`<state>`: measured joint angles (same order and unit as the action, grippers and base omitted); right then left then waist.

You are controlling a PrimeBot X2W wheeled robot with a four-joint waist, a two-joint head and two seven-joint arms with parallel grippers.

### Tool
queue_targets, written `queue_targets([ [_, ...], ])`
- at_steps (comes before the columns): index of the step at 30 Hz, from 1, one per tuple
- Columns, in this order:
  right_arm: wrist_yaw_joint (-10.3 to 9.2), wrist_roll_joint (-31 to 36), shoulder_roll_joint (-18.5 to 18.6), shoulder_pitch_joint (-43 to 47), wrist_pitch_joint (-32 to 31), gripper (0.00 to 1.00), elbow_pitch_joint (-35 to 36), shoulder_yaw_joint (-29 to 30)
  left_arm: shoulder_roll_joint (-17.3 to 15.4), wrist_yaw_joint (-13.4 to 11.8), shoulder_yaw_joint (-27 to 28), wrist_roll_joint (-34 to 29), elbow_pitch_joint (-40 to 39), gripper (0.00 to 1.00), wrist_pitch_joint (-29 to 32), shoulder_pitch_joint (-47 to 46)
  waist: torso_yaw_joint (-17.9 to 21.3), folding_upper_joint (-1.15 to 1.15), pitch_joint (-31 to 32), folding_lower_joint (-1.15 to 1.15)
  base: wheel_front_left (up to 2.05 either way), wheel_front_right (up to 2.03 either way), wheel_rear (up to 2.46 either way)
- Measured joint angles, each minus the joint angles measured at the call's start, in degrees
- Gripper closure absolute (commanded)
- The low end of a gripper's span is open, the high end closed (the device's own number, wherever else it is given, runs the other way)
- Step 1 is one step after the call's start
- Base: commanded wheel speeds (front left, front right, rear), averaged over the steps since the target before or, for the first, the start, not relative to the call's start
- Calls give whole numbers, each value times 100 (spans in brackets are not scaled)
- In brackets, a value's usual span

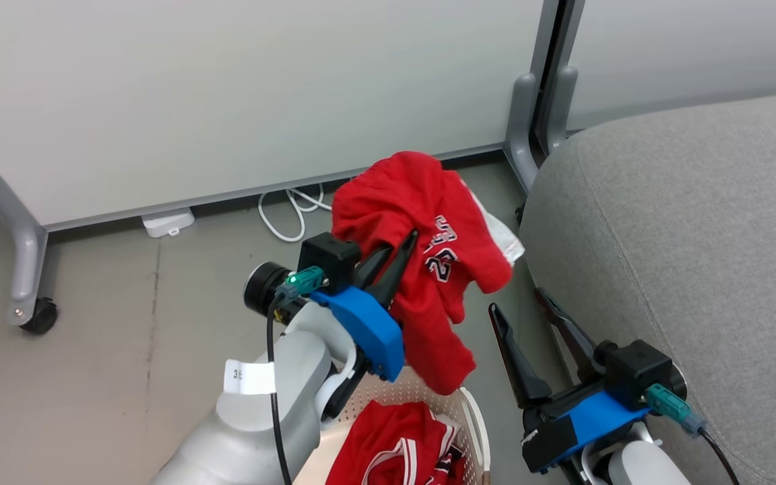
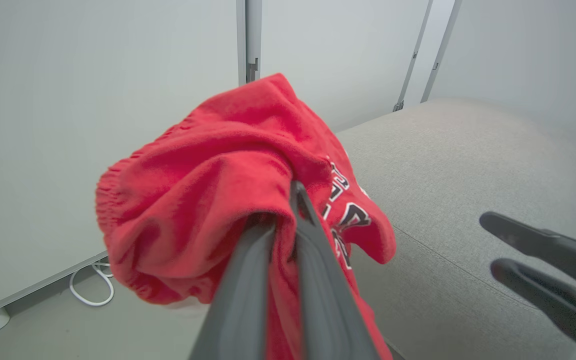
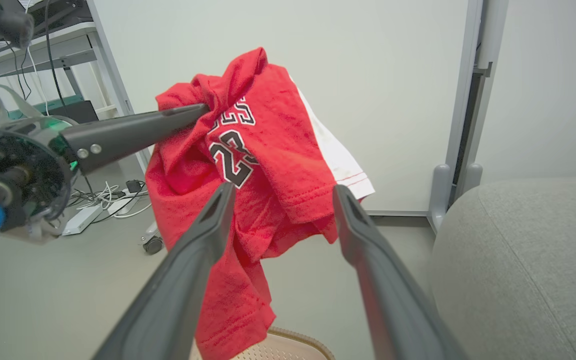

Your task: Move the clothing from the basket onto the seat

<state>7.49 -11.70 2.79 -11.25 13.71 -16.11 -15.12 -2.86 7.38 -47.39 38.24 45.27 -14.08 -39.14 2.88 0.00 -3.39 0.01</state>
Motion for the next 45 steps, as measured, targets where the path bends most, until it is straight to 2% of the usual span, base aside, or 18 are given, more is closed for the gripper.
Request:
queue_targets([
  [10,0,-49,1,229,-102,0,23,-66,-1,-153,-695,577,-385,100,198,-481,-139,0,303,0,0,0,0],
  [19,0,-85,1,295,-205,0,86,-208,0,-331,-1155,1028,-516,100,137,-651,-193,0,302,-1,0,0,0],
  [25,0,-135,0,197,-255,0,9,-369,0,-339,-1344,1225,-468,100,86,-758,-220,0,236,-1,0,0,0],
  [38,0,-166,0,-335,-312,0,-647,-677,-2,-390,-1733,1536,-380,100,-14,-867,-290,0,171,-1,0,0,0],
  [45,0,-421,0,-778,-296,0,-1207,-871,-1,-432,-1906,1703,-403,100,-32,-917,-263,0,171,-2,0,0,0],
])
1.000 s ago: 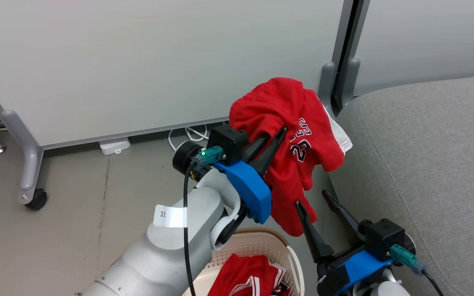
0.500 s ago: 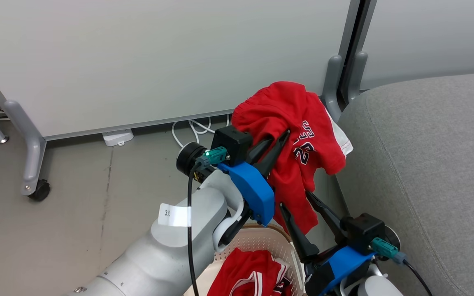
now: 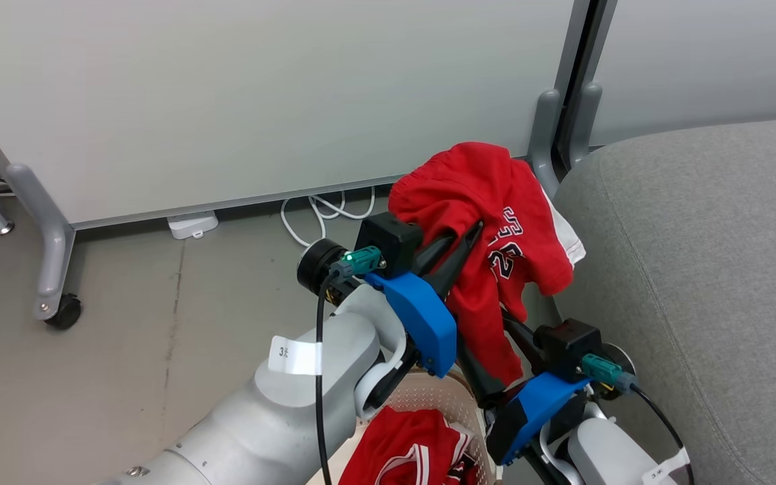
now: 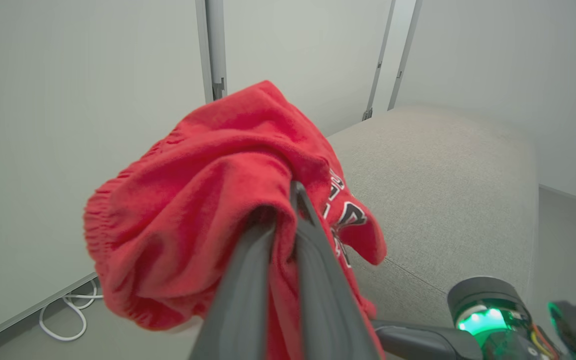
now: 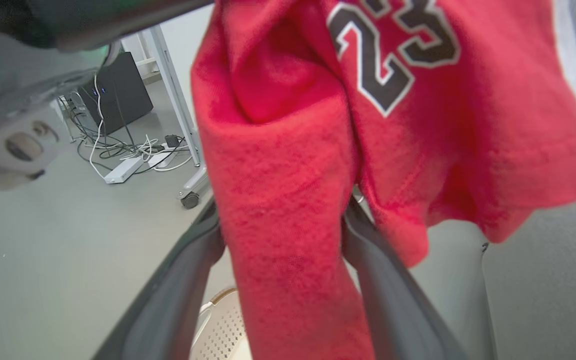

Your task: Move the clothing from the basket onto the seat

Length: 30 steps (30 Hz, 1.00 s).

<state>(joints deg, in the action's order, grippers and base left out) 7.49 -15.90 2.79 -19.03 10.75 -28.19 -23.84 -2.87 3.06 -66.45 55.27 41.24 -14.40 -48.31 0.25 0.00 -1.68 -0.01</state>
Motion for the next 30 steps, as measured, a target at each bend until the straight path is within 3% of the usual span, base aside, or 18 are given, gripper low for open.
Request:
queue_targets([
  [6,0,-166,1,-280,71,0,-459,-126,1,-5,-160,123,3,100,-16,-9,10,0,34,0,0,0,0],
  [7,0,-211,1,-320,81,15,-514,-163,1,-7,-183,130,3,100,-16,-14,11,0,39,0,0,0,0],
  [8,0,-257,0,-352,96,65,-565,-187,1,-7,-210,155,3,100,-18,-19,11,0,45,0,0,0,0],
  [9,0,-299,0,-387,103,100,-610,-210,1,-8,-232,179,5,100,-30,-24,12,0,51,0,0,0,0],
  [30,0,-544,1,-598,324,100,-1059,-511,1,-57,-433,397,118,100,-52,-85,48,0,139,0,0,0,0],
])
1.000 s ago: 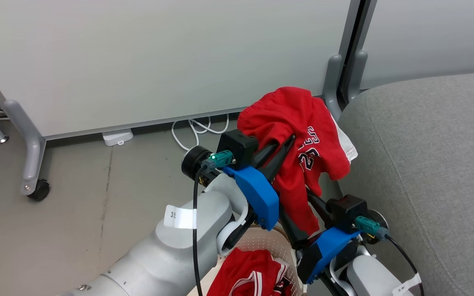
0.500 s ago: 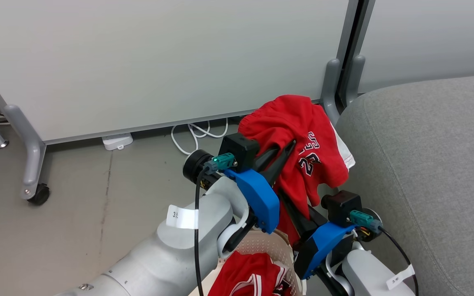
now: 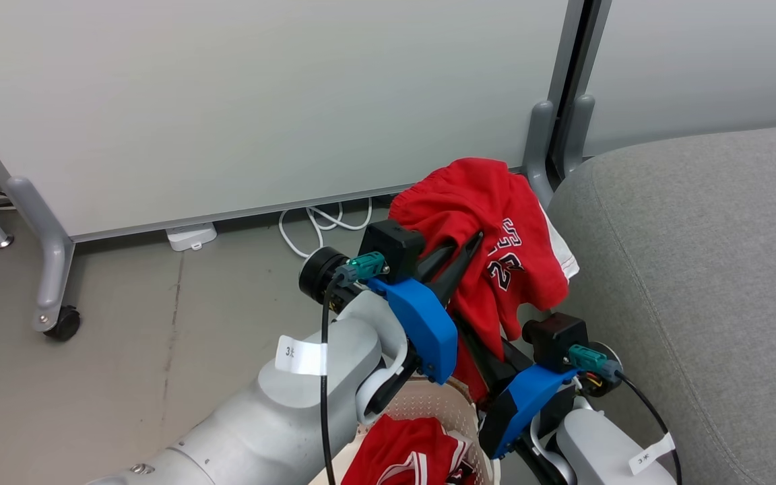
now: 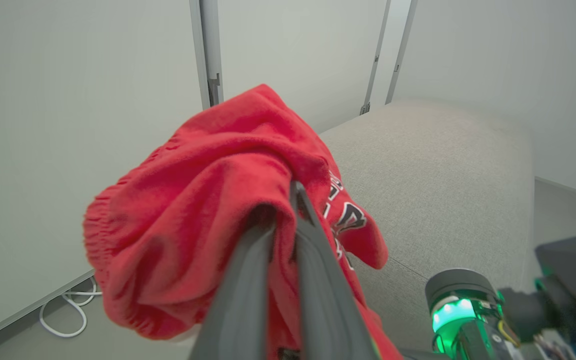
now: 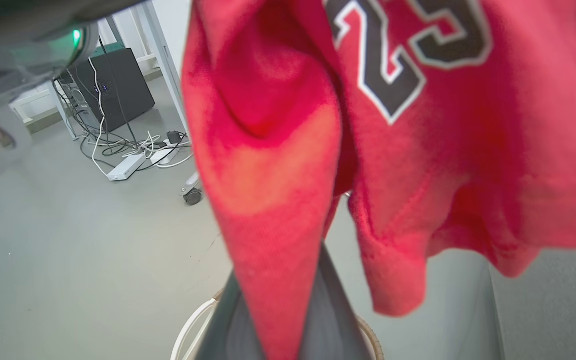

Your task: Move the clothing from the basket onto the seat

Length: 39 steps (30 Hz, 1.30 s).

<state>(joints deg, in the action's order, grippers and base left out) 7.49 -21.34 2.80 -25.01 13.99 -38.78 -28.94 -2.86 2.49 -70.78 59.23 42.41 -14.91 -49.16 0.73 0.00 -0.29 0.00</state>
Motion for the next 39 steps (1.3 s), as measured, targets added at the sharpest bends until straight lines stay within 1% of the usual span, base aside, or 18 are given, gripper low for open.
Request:
queue_targets([
  [8,0,-59,0,-36,29,100,-73,-67,-1,-55,-44,77,-1,100,-7,-9,48,0,20,0,0,0,0],
  [9,0,-62,0,-42,30,100,-79,-66,-1,-69,-54,81,0,71,-5,-9,51,0,25,0,0,0,0],
  [10,0,-68,0,-44,30,100,-88,-66,0,-70,-67,81,-2,35,-5,-8,52,0,30,0,0,0,0],
  [11,0,-77,0,-45,32,100,-97,-67,0,-75,-80,81,-2,3,-5,-8,53,0,35,0,0,0,0],
  [12,0,-77,0,-46,44,100,-103,-67,0,-87,-91,81,-4,0,-5,-8,54,0,38,0,0,0,0],
  [33,0,-73,0,-58,79,100,-167,-10,0,-149,-156,165,32,0,-8,-34,85,0,13,0,0,0,0],
  [36,0,-54,0,-58,80,100,-169,10,-1,-211,79,20,13,0,-8,-21,100,0,19,0,0,0,0],
  [39,0,-55,0,-58,81,100,-167,44,-53,-255,561,-297,-185,0,-10,171,106,0,15,0,0,0,0],
])
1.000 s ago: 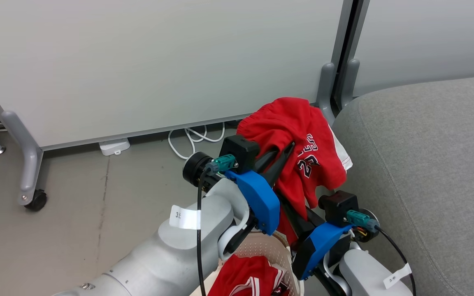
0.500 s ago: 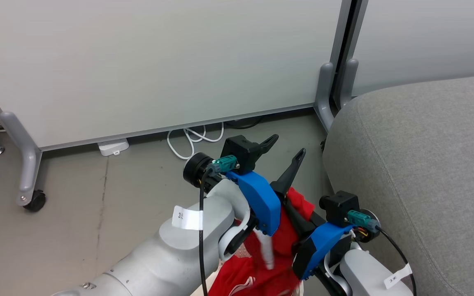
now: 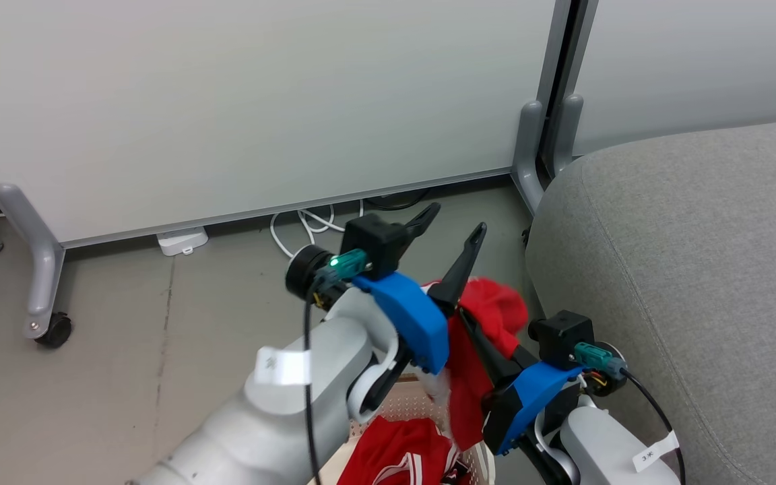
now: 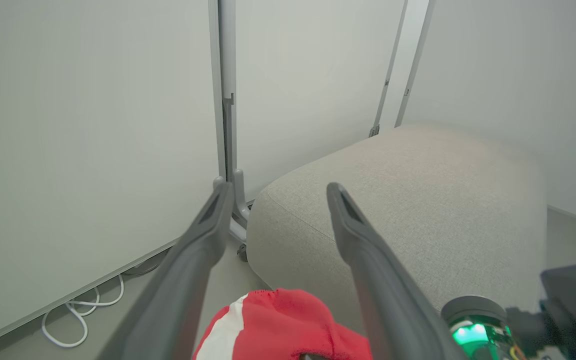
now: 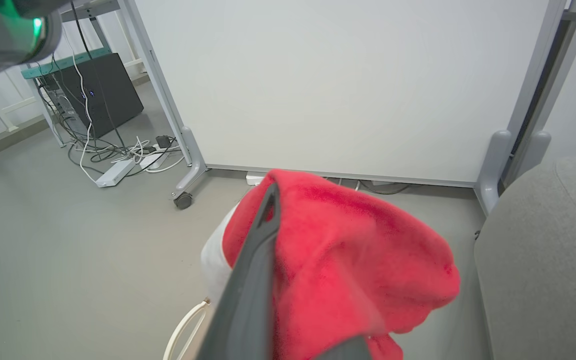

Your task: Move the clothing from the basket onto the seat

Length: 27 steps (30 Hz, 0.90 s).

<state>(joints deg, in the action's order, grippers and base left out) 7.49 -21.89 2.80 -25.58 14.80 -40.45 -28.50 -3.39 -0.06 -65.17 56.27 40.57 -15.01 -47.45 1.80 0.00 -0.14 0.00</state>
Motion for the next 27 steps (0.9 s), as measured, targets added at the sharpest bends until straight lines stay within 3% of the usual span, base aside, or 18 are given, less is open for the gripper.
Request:
queue_targets([
  [10,0,118,0,3,8,100,12,145,-534,-93,1763,-1640,-1132,0,-5,1570,3,0,20,0,0,0,0],
  [15,0,163,0,13,9,100,41,191,-686,11,2529,-2388,-1549,0,-4,2434,26,0,41,0,0,0,0],
  [27,0,339,0,88,-19,100,123,424,-466,511,3816,-3352,-1824,0,-5,3652,9,0,45,0,0,0,0],
])
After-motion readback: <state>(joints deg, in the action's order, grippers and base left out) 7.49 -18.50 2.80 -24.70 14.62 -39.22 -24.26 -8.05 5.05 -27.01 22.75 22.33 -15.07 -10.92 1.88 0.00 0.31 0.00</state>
